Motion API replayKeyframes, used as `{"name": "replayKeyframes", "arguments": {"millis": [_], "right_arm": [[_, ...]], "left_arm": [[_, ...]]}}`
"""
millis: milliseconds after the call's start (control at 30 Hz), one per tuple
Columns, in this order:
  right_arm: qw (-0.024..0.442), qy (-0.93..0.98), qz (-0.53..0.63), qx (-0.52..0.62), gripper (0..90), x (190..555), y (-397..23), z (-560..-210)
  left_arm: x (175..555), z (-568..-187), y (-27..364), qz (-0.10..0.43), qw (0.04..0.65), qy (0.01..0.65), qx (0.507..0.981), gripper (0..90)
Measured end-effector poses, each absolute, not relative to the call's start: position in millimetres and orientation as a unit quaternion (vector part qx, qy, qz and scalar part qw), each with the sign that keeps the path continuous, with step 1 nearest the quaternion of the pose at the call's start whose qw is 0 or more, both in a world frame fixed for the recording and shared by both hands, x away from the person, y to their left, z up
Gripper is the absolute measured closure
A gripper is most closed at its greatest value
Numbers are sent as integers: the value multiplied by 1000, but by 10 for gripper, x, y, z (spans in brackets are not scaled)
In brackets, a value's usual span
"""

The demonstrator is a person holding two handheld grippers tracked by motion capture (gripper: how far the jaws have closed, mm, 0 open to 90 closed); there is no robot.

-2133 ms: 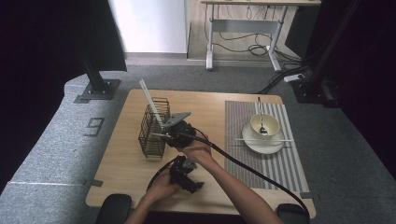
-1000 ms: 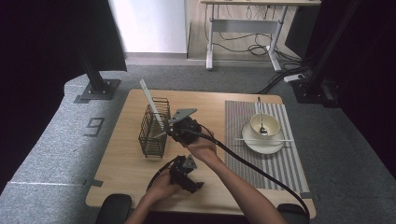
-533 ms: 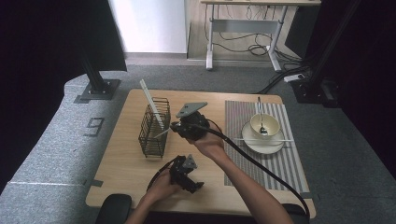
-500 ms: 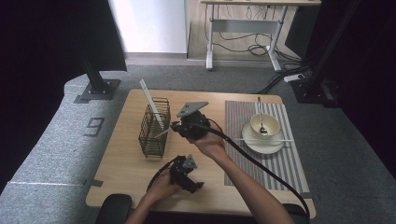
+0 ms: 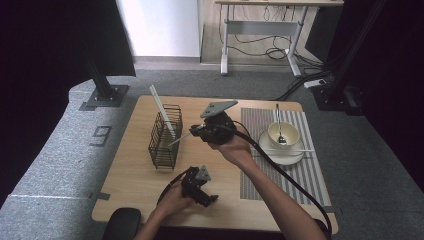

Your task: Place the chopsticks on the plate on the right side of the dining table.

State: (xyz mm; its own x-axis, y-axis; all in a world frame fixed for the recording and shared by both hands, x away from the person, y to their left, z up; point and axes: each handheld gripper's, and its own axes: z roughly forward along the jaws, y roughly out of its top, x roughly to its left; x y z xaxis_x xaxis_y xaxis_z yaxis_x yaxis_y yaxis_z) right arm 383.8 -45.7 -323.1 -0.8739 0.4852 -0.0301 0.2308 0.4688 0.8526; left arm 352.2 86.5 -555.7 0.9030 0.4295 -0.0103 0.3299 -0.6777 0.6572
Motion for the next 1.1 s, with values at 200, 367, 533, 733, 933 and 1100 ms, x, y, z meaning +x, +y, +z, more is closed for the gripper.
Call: {"name": "replayKeyframes", "arguments": {"millis": [200, 367, 533, 733, 933, 1100], "right_arm": [[139, 837, 482, 217, 822, 3791, -622, -3078], [155, 833, 483, 220, 823, 3737, -769, -2960], [167, 831, 481, 225, 822, 3688, -898, -2877], [173, 835, 467, 234, 823, 3650, -1010, -2889], [169, 847, 440, 245, 823, 3607, -1115, -3007], [158, 859, 421, 245, 823, 3557, -1134, -3125]], "left_arm": [[3524, -5553, 866, 73, 341, 207, 914, 0], [3532, -5535, 878, 76, 331, 226, 913, 0], [3564, -5518, 925, 80, 321, 239, 913, 0], [3599, -5440, 1009, 80, 336, 252, 904, 0], [3584, -5295, 1101, 78, 385, 244, 887, 19], [3549, -5231, 1115, 89, 407, 238, 877, 116]]}}
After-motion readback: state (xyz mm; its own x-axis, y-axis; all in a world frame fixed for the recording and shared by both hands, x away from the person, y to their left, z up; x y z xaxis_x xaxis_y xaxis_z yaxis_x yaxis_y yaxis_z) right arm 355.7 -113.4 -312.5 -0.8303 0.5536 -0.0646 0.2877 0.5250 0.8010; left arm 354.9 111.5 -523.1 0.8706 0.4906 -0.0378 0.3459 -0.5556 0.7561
